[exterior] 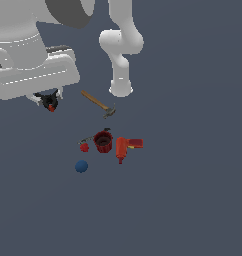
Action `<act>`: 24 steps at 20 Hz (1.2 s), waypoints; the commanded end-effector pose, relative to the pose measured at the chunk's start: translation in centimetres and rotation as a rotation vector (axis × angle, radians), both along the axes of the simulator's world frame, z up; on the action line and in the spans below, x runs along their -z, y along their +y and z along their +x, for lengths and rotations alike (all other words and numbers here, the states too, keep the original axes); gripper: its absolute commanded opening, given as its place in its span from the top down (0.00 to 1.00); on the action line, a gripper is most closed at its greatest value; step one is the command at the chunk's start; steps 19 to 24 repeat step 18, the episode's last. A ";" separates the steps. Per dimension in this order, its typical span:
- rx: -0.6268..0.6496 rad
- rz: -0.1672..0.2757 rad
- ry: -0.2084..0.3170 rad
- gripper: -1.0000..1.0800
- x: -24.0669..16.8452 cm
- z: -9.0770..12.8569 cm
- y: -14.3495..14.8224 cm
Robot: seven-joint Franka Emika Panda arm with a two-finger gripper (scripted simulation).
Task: Pick up a designated object from a clutter of objects.
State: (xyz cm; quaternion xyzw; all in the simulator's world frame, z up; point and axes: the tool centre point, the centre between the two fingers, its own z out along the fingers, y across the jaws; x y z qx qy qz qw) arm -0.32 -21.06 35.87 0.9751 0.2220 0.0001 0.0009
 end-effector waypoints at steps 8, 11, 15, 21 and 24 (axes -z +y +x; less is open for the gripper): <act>-0.001 0.001 0.001 1.00 -4.3 1.8 0.1; -0.001 0.001 0.001 1.00 -5.0 2.1 0.1; -0.001 0.001 0.001 1.00 -5.3 2.3 0.1; -0.001 0.001 0.001 1.00 -5.3 2.3 0.1; -0.001 0.001 0.001 1.00 -5.3 2.3 0.1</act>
